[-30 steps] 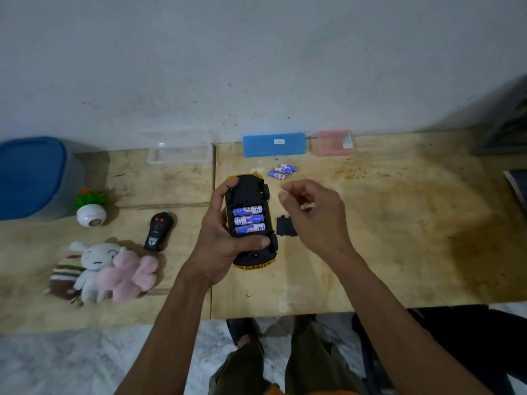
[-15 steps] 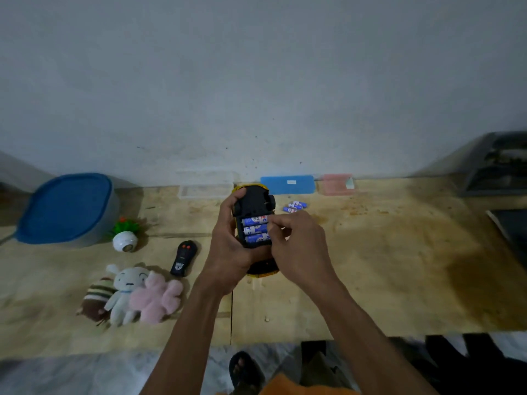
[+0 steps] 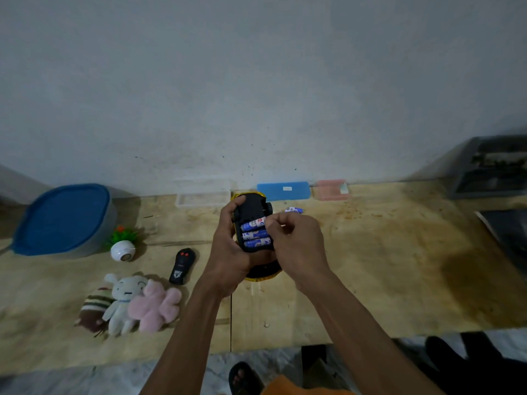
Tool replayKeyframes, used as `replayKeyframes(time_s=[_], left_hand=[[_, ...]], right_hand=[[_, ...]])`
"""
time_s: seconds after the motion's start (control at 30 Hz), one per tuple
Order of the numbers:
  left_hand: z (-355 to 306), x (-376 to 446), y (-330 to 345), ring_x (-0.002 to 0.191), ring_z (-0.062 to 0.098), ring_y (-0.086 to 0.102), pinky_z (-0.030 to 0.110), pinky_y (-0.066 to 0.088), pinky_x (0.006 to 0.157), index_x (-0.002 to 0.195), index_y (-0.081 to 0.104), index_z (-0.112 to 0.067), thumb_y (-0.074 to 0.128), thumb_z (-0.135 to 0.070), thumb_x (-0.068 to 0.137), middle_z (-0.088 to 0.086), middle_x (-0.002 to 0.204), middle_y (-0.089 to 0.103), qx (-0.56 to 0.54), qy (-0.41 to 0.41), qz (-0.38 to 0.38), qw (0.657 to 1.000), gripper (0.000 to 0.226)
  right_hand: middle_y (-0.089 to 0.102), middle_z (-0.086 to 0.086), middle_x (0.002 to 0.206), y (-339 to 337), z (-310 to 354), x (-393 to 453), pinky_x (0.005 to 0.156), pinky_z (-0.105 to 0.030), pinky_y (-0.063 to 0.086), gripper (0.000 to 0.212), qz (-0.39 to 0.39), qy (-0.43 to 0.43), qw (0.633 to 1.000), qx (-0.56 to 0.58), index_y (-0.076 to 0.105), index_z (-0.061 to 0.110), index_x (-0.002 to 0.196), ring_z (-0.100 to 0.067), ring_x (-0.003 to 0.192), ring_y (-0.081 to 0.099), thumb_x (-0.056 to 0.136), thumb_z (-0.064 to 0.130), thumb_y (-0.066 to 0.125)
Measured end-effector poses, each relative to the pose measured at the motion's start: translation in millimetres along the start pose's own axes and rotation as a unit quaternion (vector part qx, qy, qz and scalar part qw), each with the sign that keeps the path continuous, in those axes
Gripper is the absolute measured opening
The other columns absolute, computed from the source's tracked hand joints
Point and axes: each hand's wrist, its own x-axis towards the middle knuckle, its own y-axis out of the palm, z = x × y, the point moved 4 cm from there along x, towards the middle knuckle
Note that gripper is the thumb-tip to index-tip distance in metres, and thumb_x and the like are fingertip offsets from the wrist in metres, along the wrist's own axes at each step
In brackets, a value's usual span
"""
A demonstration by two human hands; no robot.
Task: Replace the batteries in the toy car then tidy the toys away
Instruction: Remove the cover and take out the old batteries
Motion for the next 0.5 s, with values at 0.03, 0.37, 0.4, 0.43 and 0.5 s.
replayKeyframes(time_s=[0.03, 0.37, 0.4, 0.43, 0.5], left_hand=[[1, 0, 1, 0.100, 0.030, 0.072, 0.040, 0.061, 0.077, 0.140, 0.044, -0.033, 0.085, 0.022, 0.056, 0.014, 0.133, 0.059, 0.000, -0.001, 0.000, 1.000, 0.109], [6, 8, 8, 0.109, 0.035, 0.070, 0.048, 0.060, 0.083, 0.144, 0.042, -0.032, 0.089, 0.015, 0.053, 0.014, 0.138, 0.058, -0.029, -0.021, 0.010, 0.999, 0.113], [6, 10, 8, 0.107, 0.037, 0.070, 0.048, 0.060, 0.081, 0.143, 0.043, -0.033, 0.086, 0.017, 0.054, 0.014, 0.137, 0.058, -0.035, -0.023, 0.013, 0.999, 0.111], [5, 11, 8, 0.105, 0.038, 0.070, 0.048, 0.060, 0.080, 0.143, 0.043, -0.033, 0.084, 0.020, 0.055, 0.015, 0.136, 0.059, -0.040, -0.025, 0.015, 0.999, 0.110], [4, 13, 8, 0.099, 0.038, 0.070, 0.049, 0.060, 0.078, 0.142, 0.044, -0.033, 0.082, 0.025, 0.056, 0.017, 0.132, 0.061, -0.041, -0.027, 0.016, 0.999, 0.110]], right_hand=[[0.073, 0.006, 0.086, -2, 4, -1, 0.071, -0.017, 0.058, 0.010, -0.011, -0.025, 0.999, -0.026, 0.074, 0.017, 0.092, -0.005, 0.079, 0.069, 0.093, 0.025, 0.067], [0.070, 0.010, 0.084, -8, 15, 12, 0.071, -0.016, 0.056, 0.021, -0.016, -0.091, 0.995, -0.032, 0.066, 0.020, 0.088, -0.003, 0.080, 0.067, 0.077, 0.023, 0.084], [0.071, 0.007, 0.085, -10, 14, 15, 0.074, -0.021, 0.058, 0.021, -0.014, -0.082, 0.996, -0.010, 0.066, 0.019, 0.088, -0.007, 0.082, 0.069, 0.077, 0.023, 0.084], [0.072, 0.005, 0.086, -14, 14, 17, 0.075, -0.027, 0.060, 0.021, -0.016, -0.072, 0.997, 0.016, 0.066, 0.020, 0.088, -0.010, 0.083, 0.070, 0.076, 0.023, 0.084], [0.073, -0.001, 0.088, -21, 16, 23, 0.076, -0.034, 0.062, 0.020, -0.024, -0.052, 0.996, 0.070, 0.066, 0.019, 0.089, -0.016, 0.085, 0.072, 0.078, 0.021, 0.083]])
